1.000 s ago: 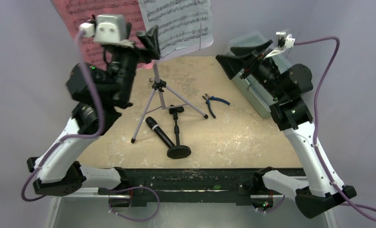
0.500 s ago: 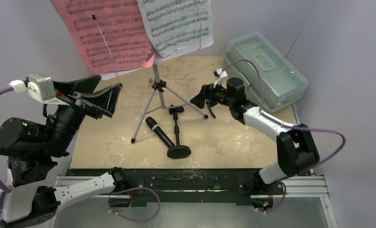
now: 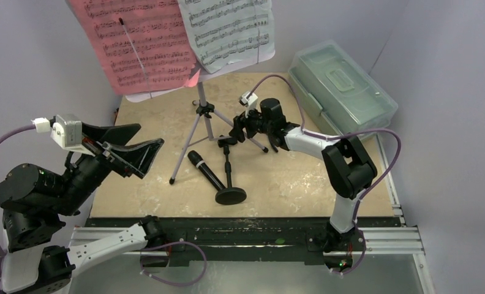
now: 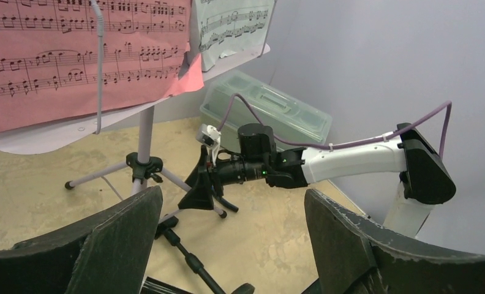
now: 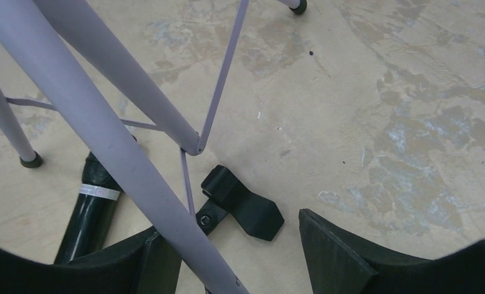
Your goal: Set up the instrument practice props
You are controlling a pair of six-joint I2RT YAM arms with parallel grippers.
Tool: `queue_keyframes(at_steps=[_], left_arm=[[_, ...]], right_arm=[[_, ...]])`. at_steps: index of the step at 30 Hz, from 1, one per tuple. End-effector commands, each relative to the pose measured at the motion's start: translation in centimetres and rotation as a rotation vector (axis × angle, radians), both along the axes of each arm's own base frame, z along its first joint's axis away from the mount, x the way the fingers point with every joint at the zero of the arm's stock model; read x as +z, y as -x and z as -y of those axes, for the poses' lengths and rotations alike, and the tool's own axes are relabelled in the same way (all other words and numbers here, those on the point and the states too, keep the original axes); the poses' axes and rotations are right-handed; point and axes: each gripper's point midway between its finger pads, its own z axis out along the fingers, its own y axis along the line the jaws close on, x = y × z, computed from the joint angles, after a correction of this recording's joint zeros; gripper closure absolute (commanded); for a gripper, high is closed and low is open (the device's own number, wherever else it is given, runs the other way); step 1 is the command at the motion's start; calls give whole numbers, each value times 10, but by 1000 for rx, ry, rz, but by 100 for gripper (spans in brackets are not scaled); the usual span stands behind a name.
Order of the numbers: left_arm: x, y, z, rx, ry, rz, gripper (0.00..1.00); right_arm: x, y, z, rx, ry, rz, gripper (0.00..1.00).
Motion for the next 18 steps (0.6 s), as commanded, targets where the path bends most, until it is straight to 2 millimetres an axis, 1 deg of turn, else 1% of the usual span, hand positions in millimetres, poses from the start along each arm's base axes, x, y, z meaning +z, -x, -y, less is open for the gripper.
queue_keyframes(at_steps=[1, 5, 7, 11, 15, 18], left_arm=[[-5, 3, 7, -41, -49, -25, 14], [-7, 4, 16, -71, -73, -28, 14], [-8, 4, 19, -83, -76, -31, 14], [-10, 5, 21, -90, -62, -39, 13], [-11, 5, 18, -82, -51, -44, 13], [-10, 5, 16, -73, -47, -44, 13]], right_arm=[[6, -5, -14, 22, 66, 106, 30], [-4, 1, -24, 12, 76, 108, 32], [-6, 2, -26, 3, 66, 109, 32], [-11, 2, -32, -4, 83, 108, 37], [-15, 0, -32, -36, 105, 121, 50], [-21, -2, -28, -71, 111, 128, 58]])
